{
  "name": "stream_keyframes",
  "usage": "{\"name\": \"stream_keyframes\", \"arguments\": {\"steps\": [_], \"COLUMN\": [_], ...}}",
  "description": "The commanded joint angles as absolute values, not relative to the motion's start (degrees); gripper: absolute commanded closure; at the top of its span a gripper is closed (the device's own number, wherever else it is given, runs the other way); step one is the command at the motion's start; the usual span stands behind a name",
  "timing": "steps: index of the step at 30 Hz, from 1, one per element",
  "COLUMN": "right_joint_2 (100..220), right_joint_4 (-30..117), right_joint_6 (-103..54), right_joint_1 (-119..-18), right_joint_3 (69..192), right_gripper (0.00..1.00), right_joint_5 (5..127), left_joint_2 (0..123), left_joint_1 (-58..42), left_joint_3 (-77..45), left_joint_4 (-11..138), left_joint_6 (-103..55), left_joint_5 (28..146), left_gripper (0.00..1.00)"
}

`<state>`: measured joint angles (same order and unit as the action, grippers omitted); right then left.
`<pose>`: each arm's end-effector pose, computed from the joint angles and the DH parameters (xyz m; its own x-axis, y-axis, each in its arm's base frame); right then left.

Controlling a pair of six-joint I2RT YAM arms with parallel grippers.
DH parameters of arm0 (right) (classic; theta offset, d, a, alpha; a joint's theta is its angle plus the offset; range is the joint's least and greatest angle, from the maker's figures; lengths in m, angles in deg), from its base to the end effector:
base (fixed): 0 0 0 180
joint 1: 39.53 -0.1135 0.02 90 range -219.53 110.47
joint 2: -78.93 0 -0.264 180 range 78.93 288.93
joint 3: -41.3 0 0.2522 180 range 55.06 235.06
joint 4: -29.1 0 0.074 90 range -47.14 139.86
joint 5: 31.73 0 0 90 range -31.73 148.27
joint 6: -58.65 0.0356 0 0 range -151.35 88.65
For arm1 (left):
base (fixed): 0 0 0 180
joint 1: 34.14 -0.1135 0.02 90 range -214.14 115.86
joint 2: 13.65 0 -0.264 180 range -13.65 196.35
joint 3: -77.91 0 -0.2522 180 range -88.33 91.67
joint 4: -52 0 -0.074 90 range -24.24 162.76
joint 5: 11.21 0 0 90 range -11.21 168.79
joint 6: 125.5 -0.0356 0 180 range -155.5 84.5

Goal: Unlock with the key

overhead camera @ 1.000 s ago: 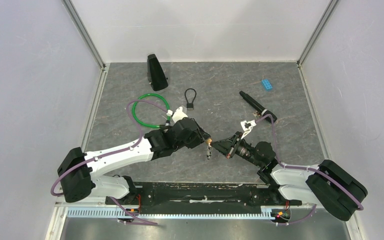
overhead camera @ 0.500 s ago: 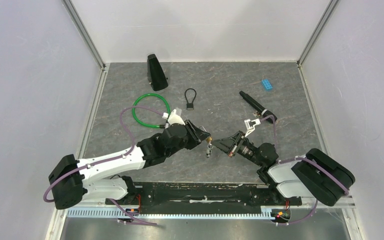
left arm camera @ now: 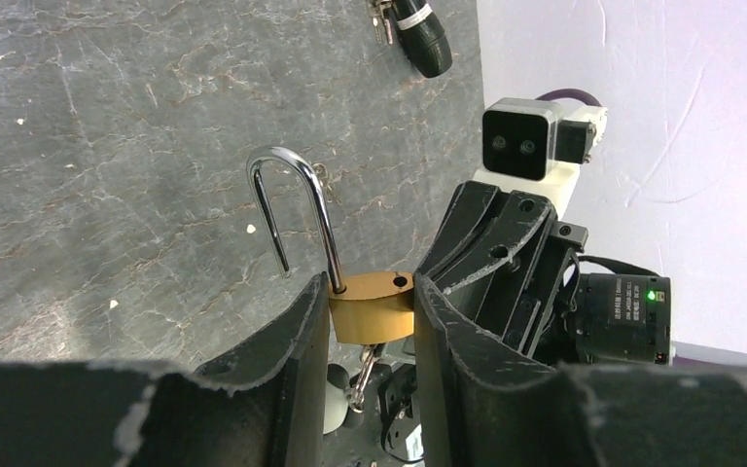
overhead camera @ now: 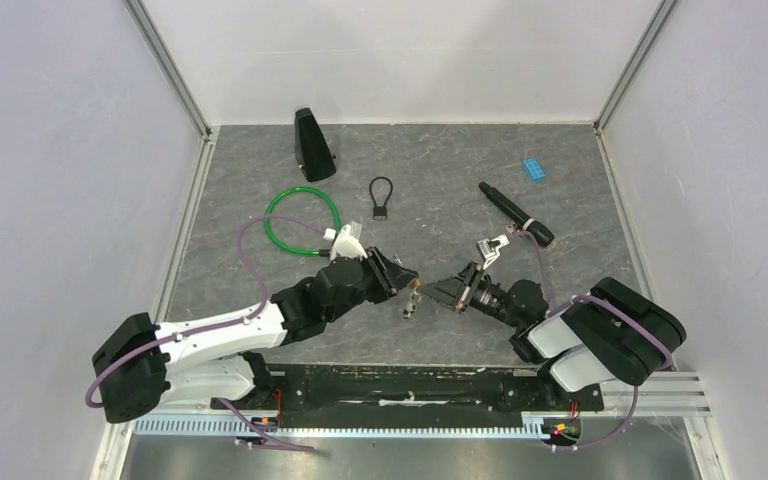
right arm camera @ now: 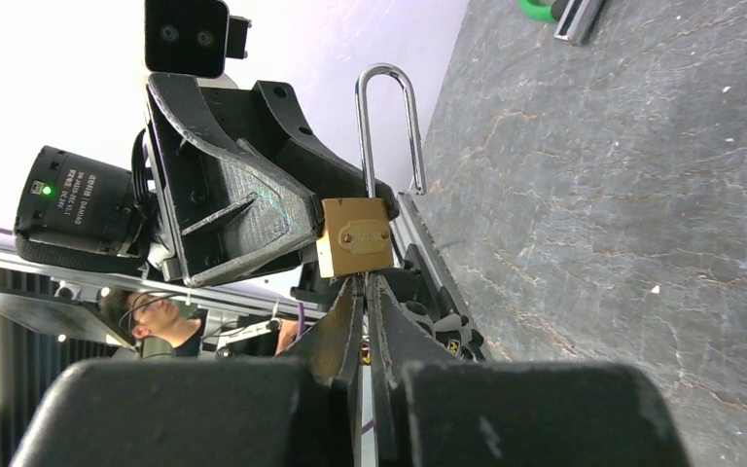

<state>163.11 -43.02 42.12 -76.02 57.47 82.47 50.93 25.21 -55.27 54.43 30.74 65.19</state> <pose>0.1472 0.1270 0.1499 -0.8187 0.4820 -0.3120 -0.3031 0.0986 0.9478 0.1340 -0.2098 0.2375 -0.7332 -0.5076 -0.4524 0.1305 0.5479 -0.8263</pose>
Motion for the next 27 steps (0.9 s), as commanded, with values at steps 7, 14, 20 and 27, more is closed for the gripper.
{"name": "stream_keyframes", "arguments": {"steps": [7,14,20,27], "right_joint_2": [161.9,155.5,148.2,143.3], "right_joint_4": [-61.4,-51.4,-41.1,-31.2], "right_joint_6": [36.4,26.1,15.6,6.9], "right_joint_1": [-75.7,-76.1,-77.2,-79.2], "right_joint_3": [58.2,57.9,58.7,60.0], "right_gripper": [0.72,0.55,0.49,0.48], "right_joint_5": [83.2,82.1,80.6,77.0], "left_joint_2": [44.5,46.6,47.6,48.5], "left_joint_1": [27.3,27.3,27.3,27.3], "left_joint_3": [-51.6,-48.3,-45.4,-43.9], "left_joint_4": [52.9,59.8,68.6,71.1], "left_joint_6": [31.1,33.8,35.6,36.3], "left_joint_5": [61.2,59.6,57.0,57.3], "left_gripper": [0.98,0.98,0.98,0.98]}}
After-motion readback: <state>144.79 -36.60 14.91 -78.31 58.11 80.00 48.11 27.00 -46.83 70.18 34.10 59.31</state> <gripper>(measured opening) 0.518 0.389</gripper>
